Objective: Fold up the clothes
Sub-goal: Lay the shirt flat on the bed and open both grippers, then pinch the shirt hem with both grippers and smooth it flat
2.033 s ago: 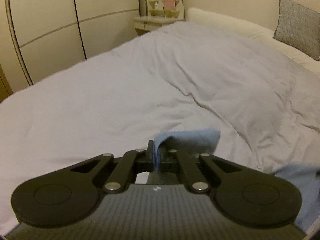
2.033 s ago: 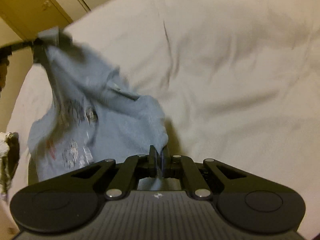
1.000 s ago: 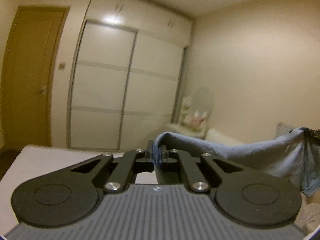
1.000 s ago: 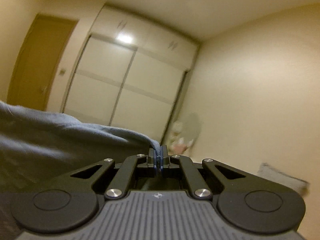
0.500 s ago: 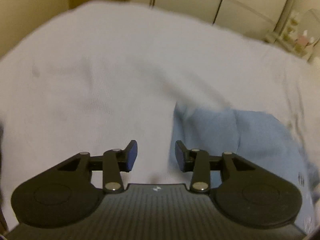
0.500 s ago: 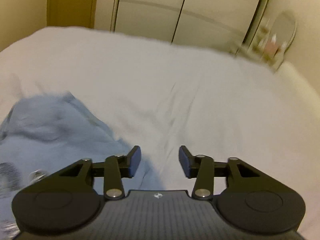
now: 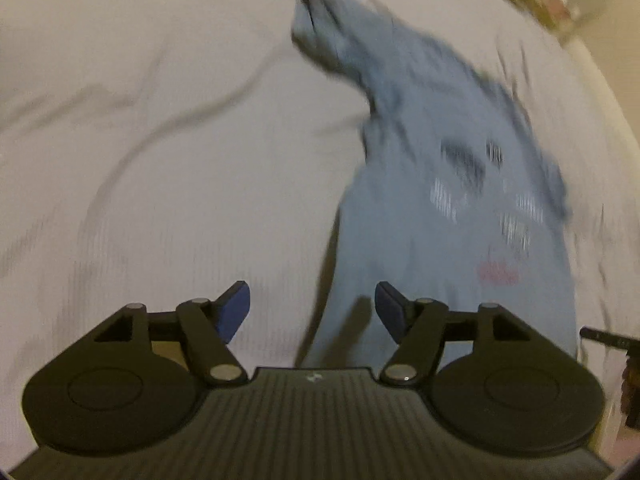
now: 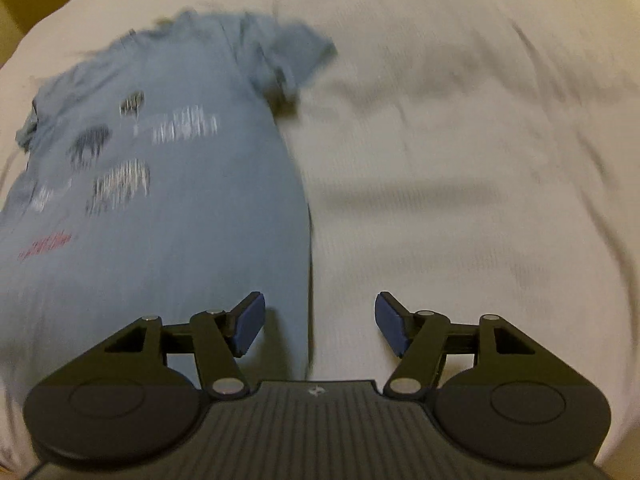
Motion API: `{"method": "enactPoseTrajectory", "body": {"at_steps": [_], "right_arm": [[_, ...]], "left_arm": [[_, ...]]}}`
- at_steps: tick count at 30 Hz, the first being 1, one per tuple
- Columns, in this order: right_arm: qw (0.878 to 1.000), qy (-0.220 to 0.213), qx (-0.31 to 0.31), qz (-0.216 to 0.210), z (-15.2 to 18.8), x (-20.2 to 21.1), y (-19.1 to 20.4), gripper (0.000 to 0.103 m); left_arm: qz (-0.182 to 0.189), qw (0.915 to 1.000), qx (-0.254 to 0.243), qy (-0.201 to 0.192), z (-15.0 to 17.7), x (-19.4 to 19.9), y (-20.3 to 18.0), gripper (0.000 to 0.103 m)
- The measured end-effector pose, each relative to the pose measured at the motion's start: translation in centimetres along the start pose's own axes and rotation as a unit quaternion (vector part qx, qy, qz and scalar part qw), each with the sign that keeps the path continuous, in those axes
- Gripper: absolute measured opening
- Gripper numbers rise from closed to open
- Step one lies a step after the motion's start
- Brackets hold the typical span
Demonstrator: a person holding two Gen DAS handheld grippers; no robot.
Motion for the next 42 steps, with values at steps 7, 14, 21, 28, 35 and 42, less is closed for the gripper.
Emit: {"method": "enactPoseTrajectory", "body": {"at_steps": [7,14,21,28,35,42], "right_arm": [[0.999,0.023,-0.036,-0.022,8.5,0.1,1.8,0.073],[0.995,-0.015,-0.086,-0.043,10.8,0.2,1.2,0.074],[0.987,-0.011,-0.128,-0.094,11.1,0.1,1.1,0.002],[0.996,0.007,-0.078,-0.037,13.6,8.0,2.1,0.001],[0.998,0.063,-0.004,0.022,16.0,6.1,3.6,0.003],[0.998,0.049,-0.015,0.034,14.5,5.3,3.6,0.048]], "left_arm": [[0.037,0.9937,-0.07,0.079,3.5,-2.3,-1.4,0.005],[0.067,0.9922,-0.097,0.04,4.0,2.2,-0.9,0.0],[0.075,0.9902,-0.107,0.049,5.5,2.9,-0.3,0.0],[0.045,0.9918,-0.106,0.056,8.6,7.9,2.0,0.0],[0.024,0.995,-0.069,0.067,9.8,7.8,4.7,0.0],[0.075,0.9915,-0.1,0.037,5.7,4.5,0.7,0.035]]}}
Point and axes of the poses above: each gripper's, at about its wrist camera, not at the fingertips, and x roughly against the way its jaws point, y to its left, z to its underside, the point moved 8 cm from there along -x, roughly the way its jaws point, and after that the axes turned 7 degrees about y, right-handed, at the moved point
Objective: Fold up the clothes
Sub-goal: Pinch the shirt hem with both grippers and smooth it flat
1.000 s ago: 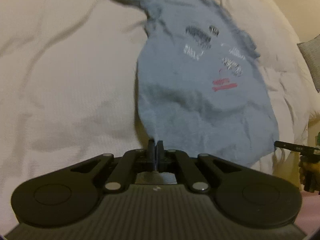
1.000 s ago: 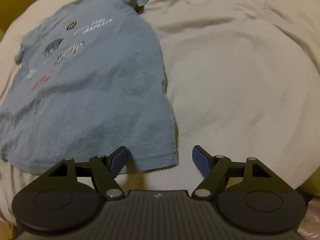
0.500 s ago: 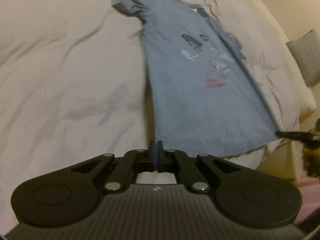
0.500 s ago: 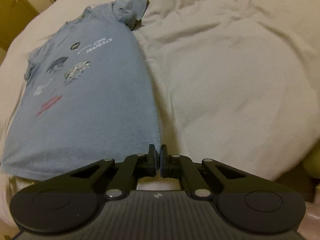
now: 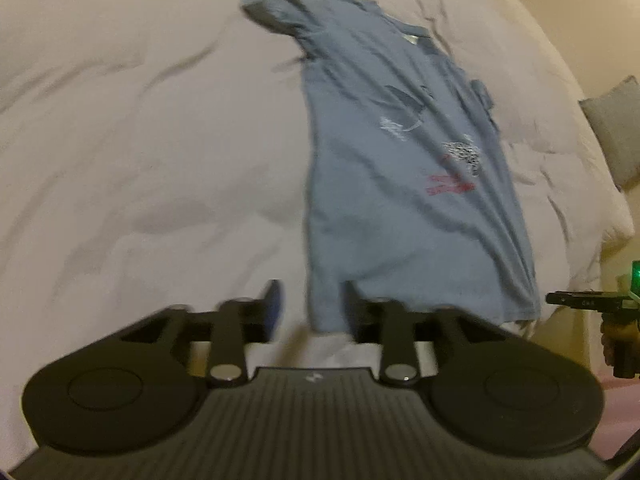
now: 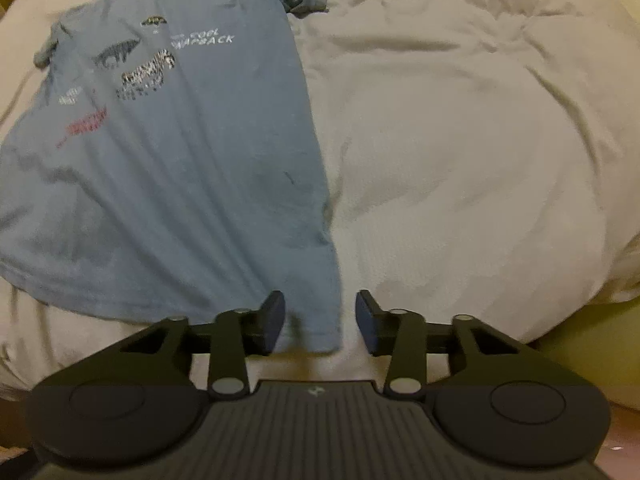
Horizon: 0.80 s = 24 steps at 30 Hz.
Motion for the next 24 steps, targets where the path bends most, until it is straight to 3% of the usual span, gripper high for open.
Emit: {"method": "enactPoseTrajectory", "body": {"at_steps": [4,6,8,10,11,12,14,16,19,24], "right_arm": [[1.0,0.006,-0.011,-0.022,-0.1,-1.4,-0.5,0.055],[0.999,0.01,-0.024,-0.041,-0.2,-2.5,-0.6,0.055],[0.997,0.015,-0.038,-0.06,-0.2,-3.6,-0.7,0.055],[0.995,0.019,-0.051,-0.079,-0.3,-4.6,-0.8,0.055],[0.995,0.022,-0.059,-0.083,-0.4,-4.9,-0.9,0.047],[0.994,0.025,-0.065,-0.086,-0.4,-5.1,-1.0,0.028],[0.993,0.03,-0.071,-0.092,-0.5,-4.6,-1.1,0.001],[0.993,0.034,-0.059,-0.092,-0.2,-3.6,-0.9,0.0],[0.996,0.045,-0.019,-0.074,0.7,-2.1,-0.3,0.0],[0.997,0.074,0.015,-0.034,1.8,-3.5,0.4,0.0]], "left_arm": [[0.01,0.9996,-0.011,0.023,-0.4,-3.8,-0.2,0.037],[0.001,0.9991,-0.013,0.041,-0.2,-5.3,-0.1,0.032],[0.003,0.9986,-0.015,0.051,-0.1,-5.9,-0.2,0.0],[0.011,0.9986,-0.02,0.048,0.0,-5.4,-0.4,0.0],[0.013,0.9989,-0.019,0.04,0.1,-4.5,-0.4,0.0],[0.016,0.9992,-0.018,0.032,0.2,-3.5,-0.4,0.0],[0.013,0.9998,-0.011,0.014,0.6,-0.5,0.0,0.0],[0.014,0.9999,0.001,0.006,1.7,2.2,0.4,0.0],[0.015,0.9994,0.006,0.029,4.5,3.5,0.2,0.0],[0.006,0.9968,0.034,0.072,7.5,0.3,0.8,0.0]]}}
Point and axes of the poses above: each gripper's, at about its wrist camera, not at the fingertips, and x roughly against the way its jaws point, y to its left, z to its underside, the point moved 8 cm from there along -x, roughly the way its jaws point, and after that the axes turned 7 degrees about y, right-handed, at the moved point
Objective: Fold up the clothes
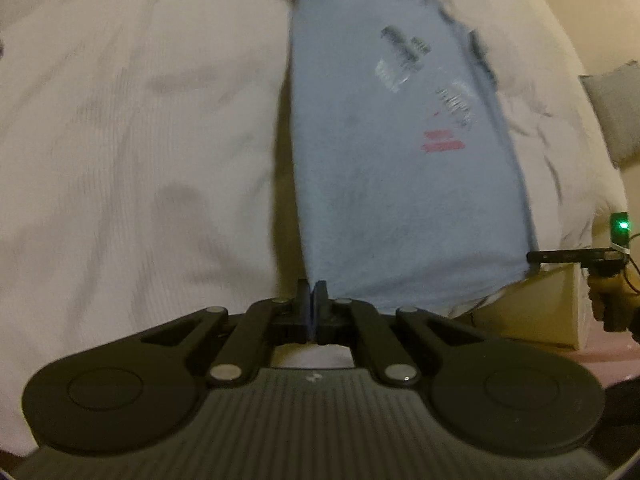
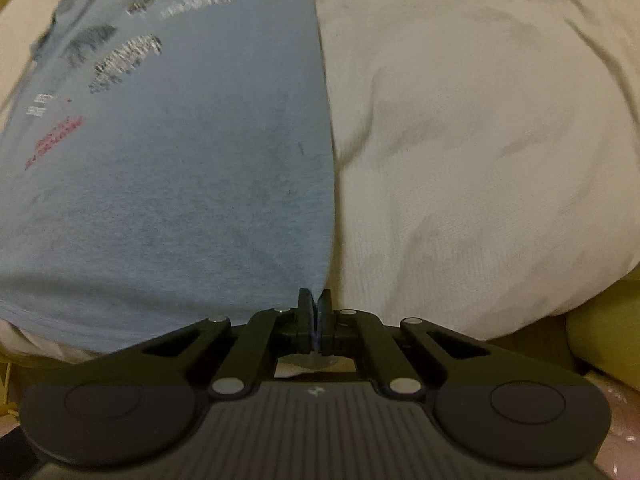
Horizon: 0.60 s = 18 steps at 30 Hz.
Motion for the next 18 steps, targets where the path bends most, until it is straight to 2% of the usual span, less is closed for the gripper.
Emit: {"method": "enactPoseTrajectory", "body": {"at_steps": [2,3,4,5,6,9,11,13,18], "right_arm": [[1.0,0.008,-0.001,0.008,-0.3,-0.6,0.1,0.003],[1.0,0.004,0.001,0.021,-0.7,-0.4,0.1,0.018],[0.999,-0.007,0.005,0.036,-1.2,0.3,0.1,0.026],[0.998,-0.019,0.008,0.052,-1.7,1.0,0.0,0.04],[0.997,-0.031,0.012,0.067,-2.3,1.7,0.0,0.045],[0.994,-0.081,0.012,0.077,-5.4,4.3,-0.2,0.046],[0.991,-0.115,0.014,0.07,-8.5,5.8,-0.1,0.049],[0.989,-0.141,0.015,0.053,-12.6,6.5,0.0,0.049],[0.983,-0.178,0.032,0.014,-24.5,6.2,-0.2,0.049]], "left_arm": [[-0.012,0.9998,0.004,0.016,0.0,-0.7,0.6,0.002],[-0.023,0.9995,0.001,0.024,-0.1,-0.5,1.0,0.004],[-0.038,0.9991,-0.004,0.018,-0.6,0.2,1.5,0.008],[-0.053,0.9985,-0.008,0.013,-1.1,0.9,2.1,0.017],[-0.067,0.9976,-0.012,0.007,-1.7,1.6,2.6,0.019],[-0.093,0.995,-0.01,-0.036,-5.9,4.3,3.8,0.021],[-0.104,0.9924,-0.011,-0.064,-8.8,5.5,4.0,0.028],[-0.11,0.9895,-0.019,-0.092,-13.1,5.9,3.4,0.033],[-0.122,0.9825,-0.041,-0.135,-24.3,3.9,1.8,0.036]]}}
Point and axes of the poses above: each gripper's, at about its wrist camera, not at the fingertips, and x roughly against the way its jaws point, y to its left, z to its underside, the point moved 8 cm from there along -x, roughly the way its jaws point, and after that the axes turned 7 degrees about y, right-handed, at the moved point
